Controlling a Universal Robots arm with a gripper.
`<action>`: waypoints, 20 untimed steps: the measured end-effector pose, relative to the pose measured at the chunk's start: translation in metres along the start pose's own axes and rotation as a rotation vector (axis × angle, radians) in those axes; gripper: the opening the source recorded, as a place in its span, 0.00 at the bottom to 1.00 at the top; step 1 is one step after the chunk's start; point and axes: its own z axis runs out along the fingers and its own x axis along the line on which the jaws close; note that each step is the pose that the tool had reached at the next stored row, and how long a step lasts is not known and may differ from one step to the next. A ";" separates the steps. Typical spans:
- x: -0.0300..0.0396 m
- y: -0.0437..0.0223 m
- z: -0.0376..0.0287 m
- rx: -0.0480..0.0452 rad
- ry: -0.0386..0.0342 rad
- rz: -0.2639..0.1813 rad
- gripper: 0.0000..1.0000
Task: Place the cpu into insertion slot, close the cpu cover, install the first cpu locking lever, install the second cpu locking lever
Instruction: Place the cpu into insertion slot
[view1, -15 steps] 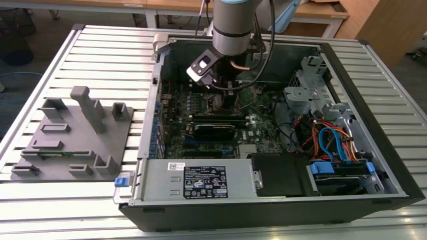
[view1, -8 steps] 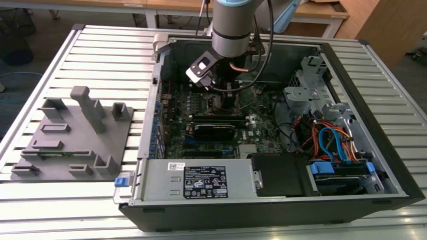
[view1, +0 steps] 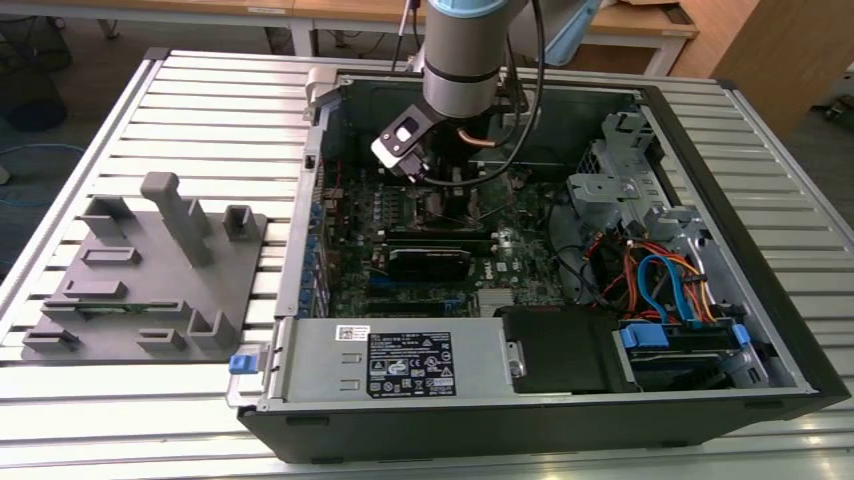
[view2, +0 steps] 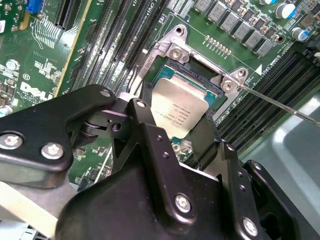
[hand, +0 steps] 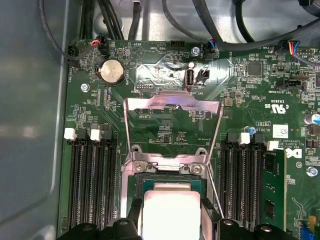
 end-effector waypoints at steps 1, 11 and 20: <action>0.0004 0.0000 0.0004 0.0000 0.0000 0.000 0.54; 0.0035 -0.0005 0.0052 0.0000 0.0003 0.000 0.54; 0.0042 -0.0009 0.0072 -0.0001 -0.0004 0.011 0.54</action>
